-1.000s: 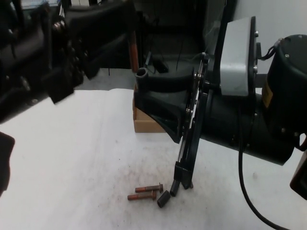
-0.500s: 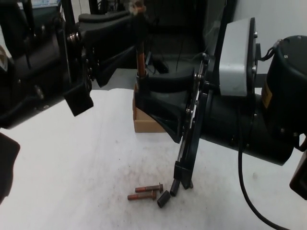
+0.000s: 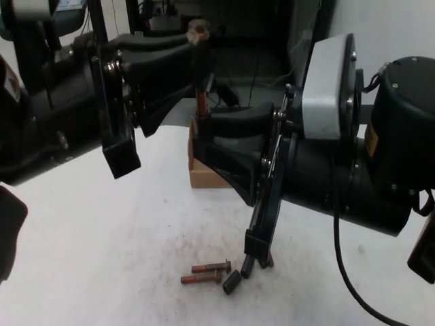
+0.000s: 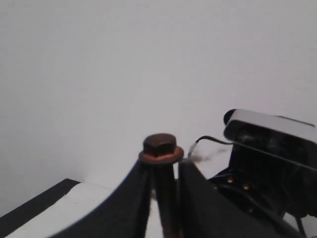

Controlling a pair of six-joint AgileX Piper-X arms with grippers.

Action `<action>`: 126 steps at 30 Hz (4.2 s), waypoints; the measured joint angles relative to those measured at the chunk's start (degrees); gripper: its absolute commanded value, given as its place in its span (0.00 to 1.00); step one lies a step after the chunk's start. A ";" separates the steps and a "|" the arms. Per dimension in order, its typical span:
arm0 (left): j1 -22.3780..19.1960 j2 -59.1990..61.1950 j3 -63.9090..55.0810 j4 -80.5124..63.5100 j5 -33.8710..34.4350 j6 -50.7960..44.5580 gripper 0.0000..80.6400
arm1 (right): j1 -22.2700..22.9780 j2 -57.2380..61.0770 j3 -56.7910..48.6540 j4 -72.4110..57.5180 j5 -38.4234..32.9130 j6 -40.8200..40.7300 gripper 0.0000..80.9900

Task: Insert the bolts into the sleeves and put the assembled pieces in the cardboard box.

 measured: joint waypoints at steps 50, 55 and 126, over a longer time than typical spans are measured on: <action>1.96 0.00 -3.02 0.32 -2.72 -3.73 0.60 | -1.95 0.00 0.00 -0.26 -0.11 0.00 0.01; 3.72 -0.96 -4.71 -0.14 -6.15 -3.77 0.51 | -4.05 0.20 -1.13 7.83 11.46 5.80 0.01; 3.72 -6.65 -5.59 73.16 -9.73 26.50 0.00 | -17.67 54.73 -80.25 79.89 16.89 7.47 0.01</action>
